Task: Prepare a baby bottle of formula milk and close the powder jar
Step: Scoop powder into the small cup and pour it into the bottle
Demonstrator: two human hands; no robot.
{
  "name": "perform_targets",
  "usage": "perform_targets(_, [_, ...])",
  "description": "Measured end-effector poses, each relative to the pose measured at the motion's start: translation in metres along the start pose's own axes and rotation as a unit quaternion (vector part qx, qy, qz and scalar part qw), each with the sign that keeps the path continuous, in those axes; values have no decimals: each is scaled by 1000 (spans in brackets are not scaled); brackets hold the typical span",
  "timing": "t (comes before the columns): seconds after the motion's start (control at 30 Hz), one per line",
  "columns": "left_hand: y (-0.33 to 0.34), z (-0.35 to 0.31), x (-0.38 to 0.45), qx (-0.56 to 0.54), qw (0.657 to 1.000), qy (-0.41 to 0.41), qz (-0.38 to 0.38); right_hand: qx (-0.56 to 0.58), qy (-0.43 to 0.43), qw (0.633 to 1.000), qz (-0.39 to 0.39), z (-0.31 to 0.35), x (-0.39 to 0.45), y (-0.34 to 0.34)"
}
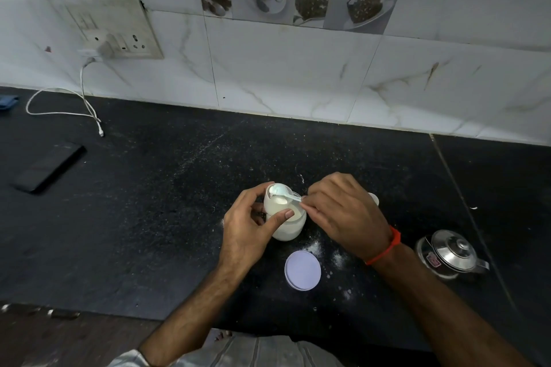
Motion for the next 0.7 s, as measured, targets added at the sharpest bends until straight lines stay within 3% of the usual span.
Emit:
perform_targets(0.1, [-1, -2, -1, -2, 1000, 2, -2, 12, 12, 1000, -26, 2, -2, -11])
perform_targets(0.23, [-2, -2, -2, 8, 1000, 9, -5, 19, 36, 999, 11, 2, 1, -11])
perform_targets(0.5, [-3, -5, -4, 17, 1000, 23, -8, 28, 75, 997, 4, 1, -5, -13])
perform_targets(0.57, [-3, -6, -5, 19, 999, 30, -4, 51, 82, 995, 38, 0, -7, -6])
perform_targets(0.7, [-5, -3, -8, 22, 999, 30, -4, 172, 227, 958, 41, -27, -17, 0])
Point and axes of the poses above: each hand's wrist, its own x-axis towards the middle knuckle, its own y-axis out of the palm, z = x × y, the point moved 9 cm from there along x, towards the middle knuckle, and after that the axes turned 1 degree about x, right-handed, at the moved point
